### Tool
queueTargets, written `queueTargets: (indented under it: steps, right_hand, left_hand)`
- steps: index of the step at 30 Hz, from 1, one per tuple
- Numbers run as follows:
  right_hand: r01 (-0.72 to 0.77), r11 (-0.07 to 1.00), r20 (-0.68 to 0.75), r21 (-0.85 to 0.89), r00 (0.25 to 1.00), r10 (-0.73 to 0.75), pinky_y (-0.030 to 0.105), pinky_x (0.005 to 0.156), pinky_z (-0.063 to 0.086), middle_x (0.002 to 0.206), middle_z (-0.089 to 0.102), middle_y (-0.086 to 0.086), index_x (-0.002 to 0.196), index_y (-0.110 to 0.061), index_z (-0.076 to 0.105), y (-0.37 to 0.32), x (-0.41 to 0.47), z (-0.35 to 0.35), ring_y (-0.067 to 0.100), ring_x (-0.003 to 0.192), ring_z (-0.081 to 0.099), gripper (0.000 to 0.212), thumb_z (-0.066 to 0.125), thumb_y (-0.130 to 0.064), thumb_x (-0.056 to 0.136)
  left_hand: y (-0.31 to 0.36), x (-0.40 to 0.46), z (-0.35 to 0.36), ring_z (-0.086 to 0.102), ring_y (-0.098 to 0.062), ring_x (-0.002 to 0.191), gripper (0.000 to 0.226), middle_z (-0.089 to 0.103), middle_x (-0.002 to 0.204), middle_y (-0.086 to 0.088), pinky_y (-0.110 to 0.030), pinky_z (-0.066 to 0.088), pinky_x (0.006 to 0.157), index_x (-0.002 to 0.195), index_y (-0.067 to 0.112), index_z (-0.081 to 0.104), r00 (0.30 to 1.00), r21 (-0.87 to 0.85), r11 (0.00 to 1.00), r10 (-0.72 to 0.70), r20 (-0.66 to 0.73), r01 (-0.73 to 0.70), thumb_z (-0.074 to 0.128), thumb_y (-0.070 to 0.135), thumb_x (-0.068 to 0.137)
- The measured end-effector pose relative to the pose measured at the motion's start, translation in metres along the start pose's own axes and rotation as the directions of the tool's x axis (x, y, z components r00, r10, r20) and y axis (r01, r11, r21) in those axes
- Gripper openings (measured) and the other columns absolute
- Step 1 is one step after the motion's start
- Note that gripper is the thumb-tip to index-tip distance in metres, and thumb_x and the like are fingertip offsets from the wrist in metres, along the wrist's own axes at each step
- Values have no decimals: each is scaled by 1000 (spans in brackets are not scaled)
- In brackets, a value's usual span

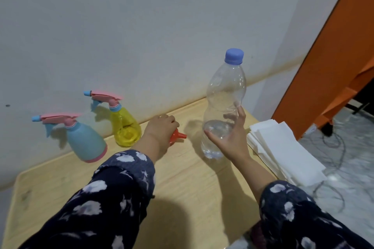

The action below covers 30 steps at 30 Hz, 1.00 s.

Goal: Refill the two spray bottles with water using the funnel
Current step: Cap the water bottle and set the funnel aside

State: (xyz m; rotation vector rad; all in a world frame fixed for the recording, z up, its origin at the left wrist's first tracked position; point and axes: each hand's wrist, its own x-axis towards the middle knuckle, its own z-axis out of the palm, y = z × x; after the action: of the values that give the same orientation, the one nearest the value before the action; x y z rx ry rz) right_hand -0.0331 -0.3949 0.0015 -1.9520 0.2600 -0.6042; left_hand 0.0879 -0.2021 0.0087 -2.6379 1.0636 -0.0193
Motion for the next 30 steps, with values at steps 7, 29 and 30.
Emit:
queueTargets:
  steps: [7,29,30]
  right_hand:
    - [-20,1000,-45,1,999,20,21,91,43,114,50,0,140,-39,13,2,49,-6,11,105,54,107,87,-34,63]
    - [51,982,172,182,982,-83,38,94,52,117,47,4,139,-40,14,77,232,10,21,109,57,104,84,-24,63]
    - [50,980,181,194,980,-86,40,94,53,118,47,4,139,-40,14,78,234,11,20,109,56,104,83,-24,63]
  left_hand:
    - [12,25,-5,51,-19,115,77,52,127,4,-33,45,94,134,22,50,801,-844,441,-598,-25,303,83,40,66]
    - [100,165,50,55,-17,112,69,51,133,7,-39,43,101,134,23,49,568,-914,202,-822,37,352,78,41,75]
    - [100,164,51,55,-19,113,69,51,133,5,-35,39,102,135,22,49,570,-904,217,-821,35,369,78,40,75]
